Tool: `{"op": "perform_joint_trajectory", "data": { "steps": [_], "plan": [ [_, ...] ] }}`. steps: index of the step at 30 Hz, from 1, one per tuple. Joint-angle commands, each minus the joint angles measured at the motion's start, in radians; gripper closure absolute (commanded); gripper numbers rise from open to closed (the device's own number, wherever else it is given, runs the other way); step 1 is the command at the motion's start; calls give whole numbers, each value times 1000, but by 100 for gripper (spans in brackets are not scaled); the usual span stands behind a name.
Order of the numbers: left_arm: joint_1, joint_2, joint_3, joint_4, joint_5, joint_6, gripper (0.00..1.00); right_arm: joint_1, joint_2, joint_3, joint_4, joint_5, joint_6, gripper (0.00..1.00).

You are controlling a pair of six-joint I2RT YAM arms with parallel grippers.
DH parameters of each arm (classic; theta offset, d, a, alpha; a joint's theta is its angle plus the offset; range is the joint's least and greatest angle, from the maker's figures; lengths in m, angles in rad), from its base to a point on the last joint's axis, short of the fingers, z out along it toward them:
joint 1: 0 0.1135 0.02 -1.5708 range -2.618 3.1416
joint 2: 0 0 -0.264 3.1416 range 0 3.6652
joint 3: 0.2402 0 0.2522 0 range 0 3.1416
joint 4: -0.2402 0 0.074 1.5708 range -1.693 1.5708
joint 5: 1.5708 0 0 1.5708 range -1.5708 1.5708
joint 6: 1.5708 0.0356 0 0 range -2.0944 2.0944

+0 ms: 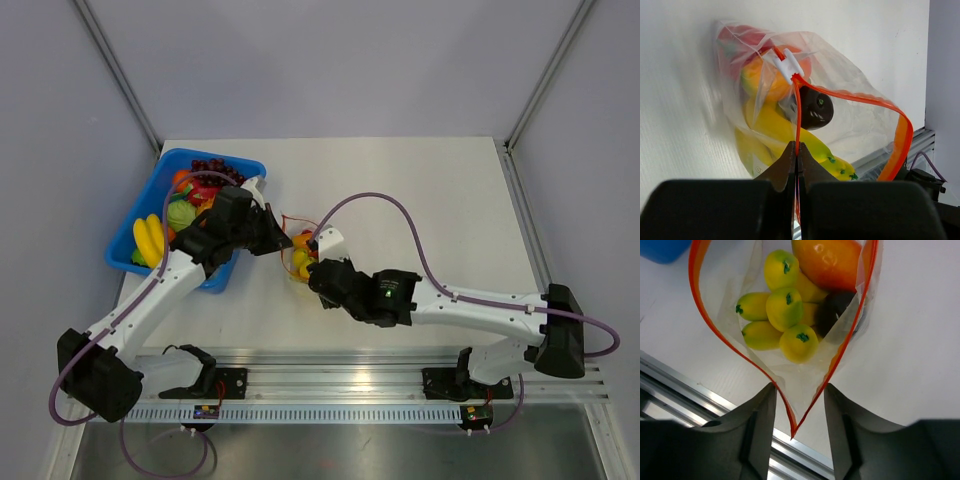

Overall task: Place the food in the zip-top bag and seal the zipper
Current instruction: Adjust the zipper food storage bag at the center of the board.

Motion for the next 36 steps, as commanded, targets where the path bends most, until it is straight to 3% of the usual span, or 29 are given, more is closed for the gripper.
{"op": "perform_joint_trajectory", "data": {
  "steps": [1, 6, 13, 16, 17, 20, 24, 27, 28, 31, 33, 36],
  "plan": [
    [0, -26, -9, 52, 23, -17, 100, -5, -79, -23, 32, -22, 13, 48],
    [0, -32, -20, 59, 21, -27, 100, -2, -125, -48, 25, -96, 22, 44],
    [-2, -31, -14, 72, 24, -40, 100, -4, -27, -13, 35, -93, -15, 50],
    [-2, -26, -17, 73, 27, -41, 100, -2, 17, 1, 55, -73, -7, 67],
    [0, -25, -19, 76, 29, -43, 100, -4, 28, 10, 49, -42, -1, 82],
    [0, -32, -29, 75, 29, -43, 100, -2, -9, -2, 46, 33, 8, 100],
    [-2, -52, -35, 59, 26, -2, 100, -59, -116, -49, 54, 29, -66, 100],
    [-2, -84, -57, 88, 119, 48, 100, -146, -226, -92, 71, -49, -146, 100],
    [-2, -97, -66, 122, 148, 58, 95, -172, -272, -99, 72, -141, -166, 100],
    [-2, -153, -83, 132, 196, 115, 36, -228, -322, -102, 54, -239, -229, 100],
    [-2, -187, -85, 116, 166, 173, 5, -242, -326, -94, 37, -260, -245, 100],
    [0, -265, -106, 127, 81, 270, 8, -248, -339, -111, 29, -292, -243, 100]
  ]
}}
